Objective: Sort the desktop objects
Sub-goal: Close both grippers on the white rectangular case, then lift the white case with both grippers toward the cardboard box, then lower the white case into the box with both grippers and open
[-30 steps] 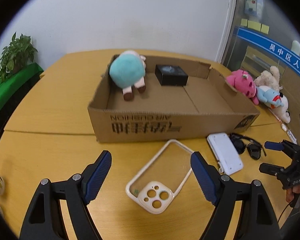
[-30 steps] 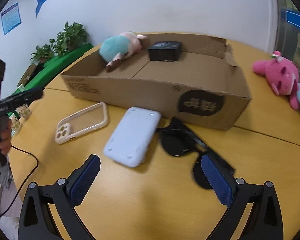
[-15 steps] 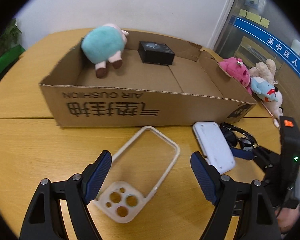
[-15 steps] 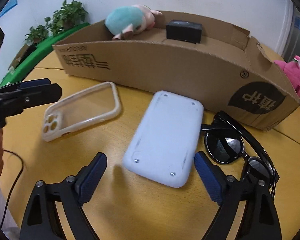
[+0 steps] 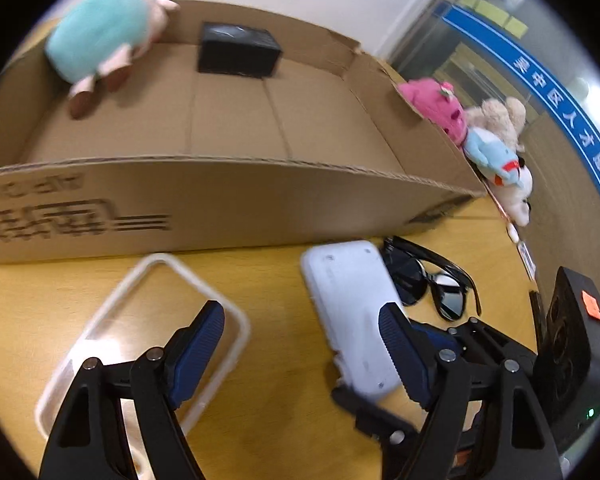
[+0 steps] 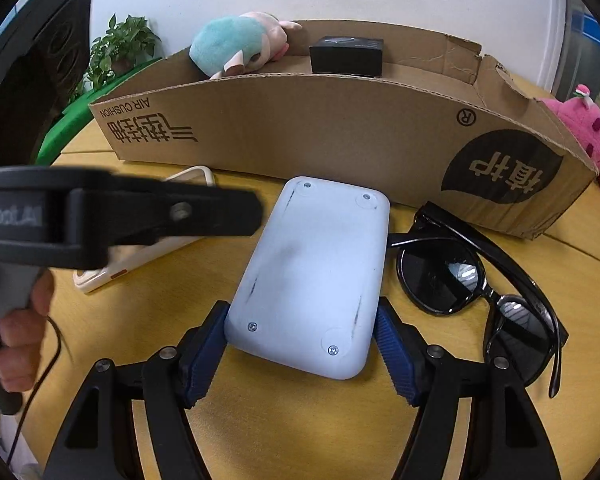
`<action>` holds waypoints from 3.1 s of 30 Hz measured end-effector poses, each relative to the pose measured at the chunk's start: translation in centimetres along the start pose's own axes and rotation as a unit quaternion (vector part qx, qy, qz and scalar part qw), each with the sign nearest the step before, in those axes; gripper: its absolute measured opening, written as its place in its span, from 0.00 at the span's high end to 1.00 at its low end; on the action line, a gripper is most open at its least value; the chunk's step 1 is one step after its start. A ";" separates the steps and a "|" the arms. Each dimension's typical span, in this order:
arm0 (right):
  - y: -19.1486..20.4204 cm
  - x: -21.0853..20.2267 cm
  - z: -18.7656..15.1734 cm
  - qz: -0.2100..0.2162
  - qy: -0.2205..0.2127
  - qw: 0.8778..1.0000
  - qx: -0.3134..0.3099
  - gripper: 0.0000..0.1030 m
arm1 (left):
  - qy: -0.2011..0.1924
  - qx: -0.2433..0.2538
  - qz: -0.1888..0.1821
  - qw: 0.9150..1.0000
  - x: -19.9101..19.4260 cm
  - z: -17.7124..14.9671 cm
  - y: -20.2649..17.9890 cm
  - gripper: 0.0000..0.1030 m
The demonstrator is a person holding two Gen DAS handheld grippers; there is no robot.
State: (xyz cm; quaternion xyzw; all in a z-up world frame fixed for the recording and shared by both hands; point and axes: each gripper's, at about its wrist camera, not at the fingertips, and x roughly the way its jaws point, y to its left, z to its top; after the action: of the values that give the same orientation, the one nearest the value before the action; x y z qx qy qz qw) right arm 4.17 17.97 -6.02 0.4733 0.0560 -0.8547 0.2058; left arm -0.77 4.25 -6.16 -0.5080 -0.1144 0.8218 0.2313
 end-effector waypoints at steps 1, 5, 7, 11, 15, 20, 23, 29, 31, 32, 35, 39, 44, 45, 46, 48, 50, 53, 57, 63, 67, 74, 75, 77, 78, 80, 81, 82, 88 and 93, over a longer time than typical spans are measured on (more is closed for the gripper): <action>-0.1 -0.1 -0.1 0.003 -0.001 1.000 0.003 0.33 | 0.002 0.003 -0.003 1.000 0.3 0.1 -0.4 0.29; -0.2 -0.6 -0.4 0.020 -0.006 1.000 0.015 0.33 | 0.006 0.018 0.009 1.000 0.8 0.2 -1.3 0.38; -0.1 -0.8 -0.6 0.027 -0.009 0.999 0.018 0.33 | 0.011 0.016 0.009 1.000 0.9 0.3 -1.1 0.55; 0.2 -0.9 -0.9 0.034 -0.010 0.999 0.018 0.34 | 0.027 0.016 0.013 0.999 0.9 -0.1 -1.4 0.59; 0.1 -1.2 -1.2 0.038 -0.011 0.999 0.024 0.34 | 0.019 0.021 0.007 1.000 0.1 -0.2 -1.9 0.61; 0.0 -1.6 -1.7 0.041 -0.014 0.999 0.028 0.34 | 0.042 0.011 -0.014 0.999 1.3 -0.8 -2.1 0.61; -0.1 -1.8 -2.1 0.043 -0.015 0.998 0.032 0.34 | 0.040 0.022 -0.013 0.999 1.4 -1.2 -2.8 0.61; -0.2 -2.3 -2.5 0.048 -0.021 0.998 0.040 0.34 | 0.034 0.027 -0.009 0.999 0.8 -1.4 -3.3 0.62; 0.0 -2.6 -2.5 0.046 -0.026 0.998 0.037 0.34 | 0.025 0.030 -0.009 0.999 0.0 -1.4 -3.5 0.64; 0.2 -2.9 -2.4 0.045 -0.030 0.998 0.033 0.34 | 0.020 0.031 -0.009 0.999 -0.4 -1.2 -3.6 0.64; 0.8 -4.3 -1.6 0.041 -0.050 0.998 0.024 0.34 | -0.004 0.042 -0.010 0.999 -2.6 -0.5 -4.3 0.64; 1.5 -7.2 0.3 0.033 -0.090 0.995 0.005 0.34 | -0.046 0.059 -0.013 0.997 -6.1 1.2 -5.3 0.64; 2.1 -11.0 4.1 0.014 -0.148 0.989 -0.025 0.34 | -0.102 0.097 -0.019 0.990 -10.5 5.1 -7.2 0.66; 2.1 -11.8 5.3 0.006 -0.162 0.986 -0.034 0.34 | -0.112 0.105 -0.021 0.988 -11.3 6.1 -7.6 0.66; 2.1 -12.2 5.7 0.002 -0.168 0.985 -0.039 0.34 | -0.121 0.113 -0.022 0.986 -11.8 6.9 -7.9 0.66; 2.0 -13.4 7.7 -0.011 -0.188 0.981 -0.050 0.34 | -0.138 0.125 -0.024 0.982 -13.0 8.5 -8.6 0.66; 1.8 -14.5 9.7 -0.018 -0.205 0.977 -0.055 0.34 | -0.151 0.132 -0.025 0.979 -13.7 10.0 -9.1 0.66; 1.4 -15.6 12.3 -0.028 -0.223 0.972 -0.061 0.34 | -0.170 0.144 -0.029 0.975 -15.0 12.8 -9.8 0.66; 0.7 -17.0 16.4 -0.039 -0.243 0.966 -0.073 0.34 | -0.188 0.152 -0.028 0.970 -16.6 16.8 -10.8 0.66; -1.1 -18.1 23.1 -0.036 -0.253 0.963 -0.082 0.34 | -0.207 0.151 -0.033 0.966 -17.9 22.3 -11.3 0.66; -2.3 -18.1 27.5 -0.039 -0.251 0.963 -0.088 0.34 | -0.214 0.151 -0.034 0.965 -17.9 26.0 -11.2 0.66; -5.6 -14.7 33.1 -0.030 -0.217 0.973 -0.078 0.34 | -0.187 0.137 -0.037 0.972 -14.0 31.2 -9.8 0.66; -6.1 -13.9 33.4 -0.031 -0.212 0.974 -0.076 0.34 | -0.179 0.135 -0.037 0.974 -13.1 31.7 -9.5 0.66; -7.5 -11.9 33.9 -0.032 -0.193 0.978 -0.068 0.34 | -0.156 0.128 -0.040 0.979 -10.5 32.7 -8.7 0.66; -8.1 -10.9 34.0 -0.032 -0.186 0.980 -0.062 0.34 | -0.145 0.124 -0.042 0.981 -9.3 33.0 -8.3 0.66; -9.8 -8.1 34.0 -0.031 -0.162 0.985 -0.047 0.34 | -0.118 0.110 -0.047 0.986 -6.0 33.4 -7.2 0.66; -10.3 -6.9 33.9 -0.029 -0.152 0.987 -0.042 0.34 | -0.103 0.103 -0.048 0.988 -4.1 33.5 -6.6 0.66; -11.0 -5.7 33.8 -0.025 -0.142 0.989 -0.035 0.34 | -0.091 0.096 -0.049 0.990 -2.4 33.5 -6.0 0.66; -15.0 3.1 32.3 -0.017 -0.061 0.998 -0.002 0.34 | -0.017 0.055 -0.057 0.997 6.7 33.4 -3.2 0.66; -17.7 9.1 31.0 -0.011 -0.005 0.999 0.031 0.34 | 0.030 0.030 -0.058 0.997 12.5 32.7 -1.7 0.66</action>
State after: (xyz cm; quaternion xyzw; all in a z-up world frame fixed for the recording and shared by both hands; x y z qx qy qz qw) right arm -31.62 22.30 1.60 0.4749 0.0342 -0.8604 0.1817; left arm -34.03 13.41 -0.26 -0.5177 -0.1118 0.7946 0.2969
